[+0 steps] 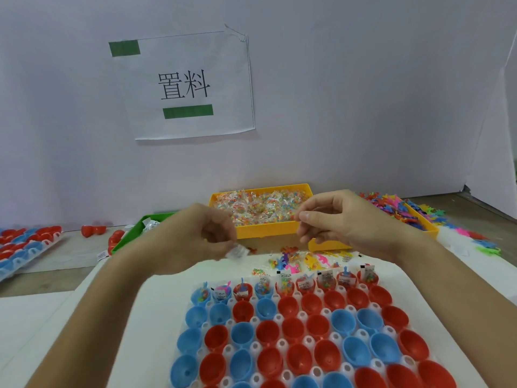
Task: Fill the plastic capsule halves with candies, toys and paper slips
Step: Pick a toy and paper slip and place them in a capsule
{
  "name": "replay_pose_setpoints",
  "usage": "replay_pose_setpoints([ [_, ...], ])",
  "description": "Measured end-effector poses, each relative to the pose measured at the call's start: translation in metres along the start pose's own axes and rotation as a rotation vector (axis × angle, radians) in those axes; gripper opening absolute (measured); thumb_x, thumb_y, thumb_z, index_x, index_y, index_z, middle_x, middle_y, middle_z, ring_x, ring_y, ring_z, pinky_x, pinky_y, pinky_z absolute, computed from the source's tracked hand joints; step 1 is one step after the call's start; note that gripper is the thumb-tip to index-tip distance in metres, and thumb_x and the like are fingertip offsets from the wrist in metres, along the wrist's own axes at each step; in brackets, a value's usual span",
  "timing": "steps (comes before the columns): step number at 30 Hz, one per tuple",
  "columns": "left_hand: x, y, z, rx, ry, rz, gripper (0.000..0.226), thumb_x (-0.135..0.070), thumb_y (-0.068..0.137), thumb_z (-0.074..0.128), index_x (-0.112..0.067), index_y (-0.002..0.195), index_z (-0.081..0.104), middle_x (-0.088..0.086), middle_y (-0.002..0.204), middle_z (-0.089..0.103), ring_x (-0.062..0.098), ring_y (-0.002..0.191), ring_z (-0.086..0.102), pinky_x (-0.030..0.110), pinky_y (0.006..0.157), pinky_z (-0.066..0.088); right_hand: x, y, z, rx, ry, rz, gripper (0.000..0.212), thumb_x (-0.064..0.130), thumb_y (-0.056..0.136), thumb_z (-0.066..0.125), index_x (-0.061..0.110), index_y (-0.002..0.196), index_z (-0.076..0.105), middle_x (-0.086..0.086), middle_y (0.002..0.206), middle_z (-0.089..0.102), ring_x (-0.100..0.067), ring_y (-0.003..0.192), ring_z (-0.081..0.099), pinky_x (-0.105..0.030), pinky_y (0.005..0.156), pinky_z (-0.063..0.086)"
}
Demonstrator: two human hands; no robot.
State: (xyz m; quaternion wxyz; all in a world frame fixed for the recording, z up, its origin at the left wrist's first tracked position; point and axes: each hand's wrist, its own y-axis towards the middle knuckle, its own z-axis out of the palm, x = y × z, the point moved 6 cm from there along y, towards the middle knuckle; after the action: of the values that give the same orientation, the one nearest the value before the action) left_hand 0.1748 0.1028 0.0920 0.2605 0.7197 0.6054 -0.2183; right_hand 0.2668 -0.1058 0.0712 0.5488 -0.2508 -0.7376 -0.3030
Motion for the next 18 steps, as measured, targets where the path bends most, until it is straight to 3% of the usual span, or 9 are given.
replay_pose_setpoints([
  [4, 0.032, -0.011, -0.015, 0.073, 0.335, -0.188, 0.014, -0.015, 0.084, 0.07, -0.026, 0.074, 0.069, -0.006, 0.071, 0.072, 0.009, 0.065, 0.065, 0.033, 0.069, 0.058, -0.001, -0.001, -0.008, -0.017, -0.1, 0.007, 0.014, 0.014, 0.098, 0.061, 0.006, 0.099, 0.072, -0.012, 0.088, 0.075, -0.024, 0.082, 0.074, -0.023, 0.068, 0.058],
  [8, 0.044, -0.017, -0.011, 0.168, 0.382, -0.306, 0.015, -0.017, 0.081, 0.071, -0.029, 0.072, 0.069, -0.015, 0.07, 0.07, -0.001, 0.059, 0.059, 0.016, 0.058, 0.049, -0.003, -0.001, -0.011, -0.033, -0.133, 0.021, 0.014, 0.015, 0.098, 0.061, 0.008, 0.099, 0.072, -0.012, 0.088, 0.076, -0.024, 0.082, 0.074, -0.024, 0.069, 0.058],
  [18, 0.047, -0.015, 0.001, 0.245, 0.443, -0.372, 0.018, -0.016, 0.08, 0.074, -0.03, 0.07, 0.07, -0.022, 0.069, 0.069, -0.006, 0.063, 0.063, 0.015, 0.061, 0.051, -0.005, -0.002, -0.018, -0.044, -0.162, 0.027, 0.015, 0.017, 0.099, 0.06, 0.009, 0.1, 0.072, -0.011, 0.089, 0.076, -0.025, 0.085, 0.074, -0.026, 0.07, 0.059],
])
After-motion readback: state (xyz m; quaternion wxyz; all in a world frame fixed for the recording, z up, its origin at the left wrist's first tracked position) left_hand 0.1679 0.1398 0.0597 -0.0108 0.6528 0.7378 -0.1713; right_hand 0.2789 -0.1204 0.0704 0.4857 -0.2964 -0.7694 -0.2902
